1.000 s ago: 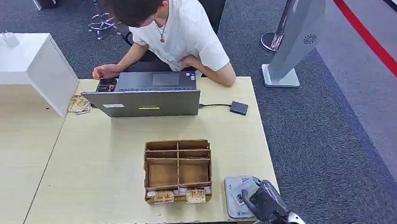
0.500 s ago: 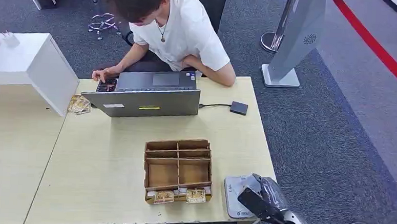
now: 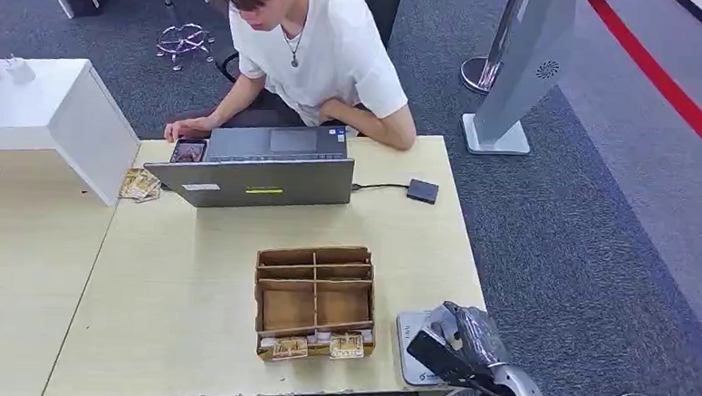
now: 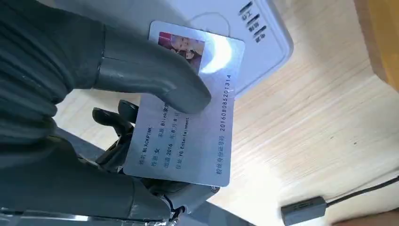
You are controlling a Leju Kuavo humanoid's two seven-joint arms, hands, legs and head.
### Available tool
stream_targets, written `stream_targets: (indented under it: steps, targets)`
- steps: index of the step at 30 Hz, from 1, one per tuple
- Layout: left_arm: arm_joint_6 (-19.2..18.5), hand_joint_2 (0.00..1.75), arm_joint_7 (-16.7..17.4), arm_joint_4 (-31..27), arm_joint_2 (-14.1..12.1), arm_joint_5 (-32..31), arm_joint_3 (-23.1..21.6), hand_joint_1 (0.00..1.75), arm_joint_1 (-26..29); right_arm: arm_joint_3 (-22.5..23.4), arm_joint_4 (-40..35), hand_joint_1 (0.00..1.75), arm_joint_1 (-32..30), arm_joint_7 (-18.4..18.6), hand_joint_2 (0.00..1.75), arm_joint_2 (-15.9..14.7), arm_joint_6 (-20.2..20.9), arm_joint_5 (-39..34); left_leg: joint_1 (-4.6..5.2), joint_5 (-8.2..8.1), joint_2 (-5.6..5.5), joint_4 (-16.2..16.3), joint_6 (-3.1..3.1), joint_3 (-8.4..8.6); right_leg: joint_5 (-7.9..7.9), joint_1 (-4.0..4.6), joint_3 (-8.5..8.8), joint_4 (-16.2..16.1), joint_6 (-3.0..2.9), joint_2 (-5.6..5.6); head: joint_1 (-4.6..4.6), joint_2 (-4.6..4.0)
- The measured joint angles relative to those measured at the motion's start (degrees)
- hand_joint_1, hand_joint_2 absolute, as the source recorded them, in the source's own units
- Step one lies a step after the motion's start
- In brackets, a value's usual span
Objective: Pass the card to the sensor for recognition and then transmit it.
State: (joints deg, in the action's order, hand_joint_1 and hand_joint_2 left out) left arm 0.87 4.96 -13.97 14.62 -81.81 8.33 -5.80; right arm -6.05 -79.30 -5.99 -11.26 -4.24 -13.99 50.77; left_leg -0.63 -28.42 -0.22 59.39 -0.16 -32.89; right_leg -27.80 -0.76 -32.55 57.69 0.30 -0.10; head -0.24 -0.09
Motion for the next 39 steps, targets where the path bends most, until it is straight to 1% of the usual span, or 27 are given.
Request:
stream_targets:
  steps: [4,7,10,14,18,24,32,39]
  targets:
    - [-0.2,0.0,0.06,0.0,0.02,-0.13,0.0,0.0,0.0,-0.02,0.33,1.75,0.39,1.59,1.75,0.0,-2.31,1.9,0.0,0.0,0.0,0.0,0.0,0.0,0.0,0.0,0.01,0.0,0.0,0.0,0.0,0.0]
    - [-0.35,0.0,0.11,0.0,0.07,-0.46,-0.07,0.0,0.0,-0.02,0.37,1.75,0.7,2.84,1.75,0.0,-4.91,4.04,0.0,0.0,0.0,0.0,0.0,0.0,0.0,0.0,0.01,0.0,0.0,0.0,0.02,0.0]
    - [-0.48,0.0,0.11,0.0,0.13,-0.55,-0.24,0.0,0.0,0.0,0.31,1.75,0.86,3.3,1.75,0.09,-7.69,5.87,0.0,0.0,0.0,0.0,0.0,-0.01,0.0,0.0,0.01,0.0,0.0,0.0,0.02,0.0]
    - [-0.83,0.0,0.11,0.0,0.24,-0.59,-0.33,0.0,0.0,0.48,-0.04,1.75,1.12,3.61,1.75,0.63,-11.7,7.96,0.0,0.0,0.0,0.0,0.0,-0.01,0.0,0.0,0.01,0.0,0.0,0.0,0.02,0.0]
    - [-1.03,0.0,0.09,0.0,0.33,-0.68,-0.52,0.0,0.0,1.58,-1.2,1.75,1.3,3.6,1.75,1.95,-16.07,10.14,0.0,0.0,-0.01,0.0,0.0,-0.03,0.0,0.0,-0.01,0.0,0.0,0.0,0.0,0.0]
    - [-1.97,0.0,-0.13,0.0,0.35,-1.01,-1.29,0.0,-0.05,2.45,-3.95,1.75,2.58,3.06,1.75,3.89,-21.28,13.02,0.0,0.0,0.0,0.0,0.0,-0.03,0.0,0.0,-0.02,0.0,0.0,0.01,0.0,0.0]
    - [-2.82,0.0,-0.26,0.0,0.35,-1.7,-2.34,0.0,-0.16,2.01,-6.58,1.75,5.36,2.47,1.75,5.66,-24.0,15.58,0.0,0.0,0.0,0.0,0.0,-0.03,0.0,0.0,-0.01,0.01,0.0,0.01,0.02,0.0]
    - [-3.48,0.0,-0.44,0.0,0.46,-2.03,-3.04,0.0,-0.39,-2.01,-7.67,1.75,8.75,2.82,1.75,6.67,-24.33,18.23,0.0,0.01,-0.01,0.0,-0.01,-0.03,0.0,0.0,-0.01,0.01,0.0,0.0,0.0,0.0]
